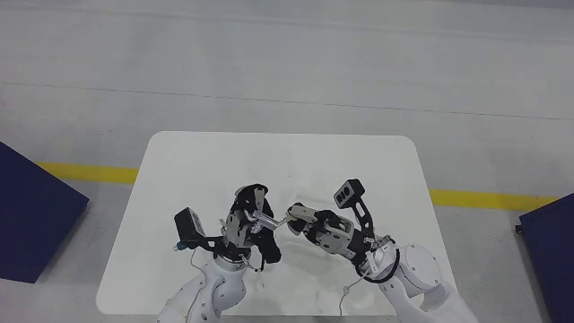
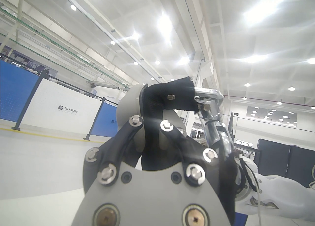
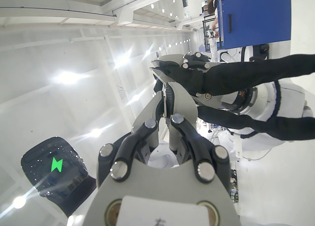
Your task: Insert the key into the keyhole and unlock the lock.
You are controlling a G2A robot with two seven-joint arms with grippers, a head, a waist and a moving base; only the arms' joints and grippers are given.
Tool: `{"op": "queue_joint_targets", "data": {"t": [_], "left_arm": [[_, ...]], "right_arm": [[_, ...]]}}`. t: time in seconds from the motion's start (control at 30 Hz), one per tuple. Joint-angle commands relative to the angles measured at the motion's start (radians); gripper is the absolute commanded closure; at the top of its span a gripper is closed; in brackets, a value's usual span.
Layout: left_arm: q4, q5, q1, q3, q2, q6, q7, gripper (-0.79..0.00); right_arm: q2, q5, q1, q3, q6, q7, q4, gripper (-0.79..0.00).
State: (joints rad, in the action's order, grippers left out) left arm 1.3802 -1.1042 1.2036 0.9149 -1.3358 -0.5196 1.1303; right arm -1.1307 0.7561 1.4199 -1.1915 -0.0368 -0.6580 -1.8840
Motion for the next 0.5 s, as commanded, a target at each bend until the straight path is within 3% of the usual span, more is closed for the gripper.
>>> {"op": "queue_joint_targets", "data": {"t": [0.0, 0.33, 0.47], "left_arm": [[-0.001, -0.007, 0.002, 0.009, -0.002, 0.025, 0.008, 0.0], [-0.008, -0.053, 0.006, 0.055, -0.012, 0.163, 0.057, 0.0], [-0.008, -0.053, 0.006, 0.055, -0.012, 0.163, 0.057, 0.0]], "right_arm": [[-0.001, 0.0, 0.004, -0.002, 0.001, 0.013, 0.001, 0.0], [-0.006, -0.006, 0.017, -0.022, 0.045, 0.071, 0.006, 0.0], [-0.006, -0.006, 0.017, -0.022, 0.045, 0.071, 0.006, 0.0]]}}
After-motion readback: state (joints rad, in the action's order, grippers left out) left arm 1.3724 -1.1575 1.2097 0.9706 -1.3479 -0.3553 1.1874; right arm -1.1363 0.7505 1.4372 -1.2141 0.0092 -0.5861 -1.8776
